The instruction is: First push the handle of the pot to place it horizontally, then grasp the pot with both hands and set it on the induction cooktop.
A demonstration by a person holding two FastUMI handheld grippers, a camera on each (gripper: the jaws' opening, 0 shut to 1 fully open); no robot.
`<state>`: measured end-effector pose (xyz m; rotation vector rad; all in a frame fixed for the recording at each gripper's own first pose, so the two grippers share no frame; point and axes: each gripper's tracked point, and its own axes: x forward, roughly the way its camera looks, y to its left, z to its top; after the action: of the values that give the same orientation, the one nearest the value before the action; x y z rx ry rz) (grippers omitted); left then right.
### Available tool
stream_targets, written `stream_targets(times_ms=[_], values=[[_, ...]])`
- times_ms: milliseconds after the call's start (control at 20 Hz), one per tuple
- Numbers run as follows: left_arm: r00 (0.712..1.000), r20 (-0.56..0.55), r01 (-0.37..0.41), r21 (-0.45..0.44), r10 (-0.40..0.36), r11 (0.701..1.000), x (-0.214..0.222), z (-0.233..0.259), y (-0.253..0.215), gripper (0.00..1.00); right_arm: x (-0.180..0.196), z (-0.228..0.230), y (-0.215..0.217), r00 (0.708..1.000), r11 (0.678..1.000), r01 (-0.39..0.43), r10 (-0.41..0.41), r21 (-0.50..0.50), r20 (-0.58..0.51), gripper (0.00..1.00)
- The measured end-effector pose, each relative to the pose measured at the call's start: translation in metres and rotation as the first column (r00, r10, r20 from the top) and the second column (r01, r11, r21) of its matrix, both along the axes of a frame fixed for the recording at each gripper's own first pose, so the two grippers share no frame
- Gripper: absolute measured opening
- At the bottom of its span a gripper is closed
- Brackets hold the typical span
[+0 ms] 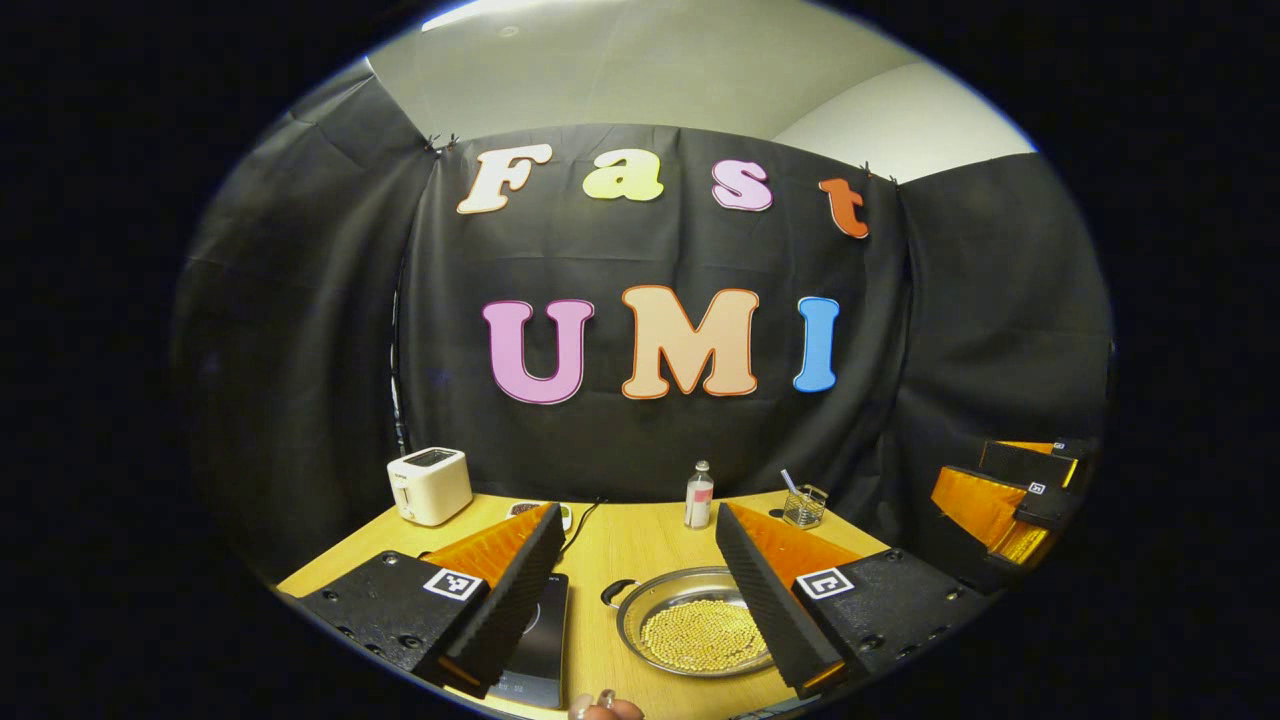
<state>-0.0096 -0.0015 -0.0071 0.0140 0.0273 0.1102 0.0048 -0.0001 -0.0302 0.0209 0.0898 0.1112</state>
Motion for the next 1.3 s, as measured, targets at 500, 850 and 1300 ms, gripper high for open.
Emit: stream_targets(times_ms=[500, 850, 1300], values=[[0.999, -0.031, -0.013, 0.001, 0.013, 1.0, 0.01, -0.011, 0.007, 0.98, 0.014, -0.054, -0.009, 0.988, 0.999, 0.025, -0.028, -0.021, -0.149, 0.34], [0.999, -0.046, -0.007, -0.002, 0.007, 1.0, 0.017, -0.018, 0.007, 0.98, 0.009, -0.079, -0.002, 0.973, 1.0, -0.004, 0.001, -0.013, -0.23, 0.17], [0.997, -0.071, -0.015, -0.007, 0.014, 1.0, 0.023, -0.029, 0.01, 0.97, 0.004, -0.129, -0.001, 0.929, 1.0, -0.004, 0.004, 0.001, -0.37, 0.17]])
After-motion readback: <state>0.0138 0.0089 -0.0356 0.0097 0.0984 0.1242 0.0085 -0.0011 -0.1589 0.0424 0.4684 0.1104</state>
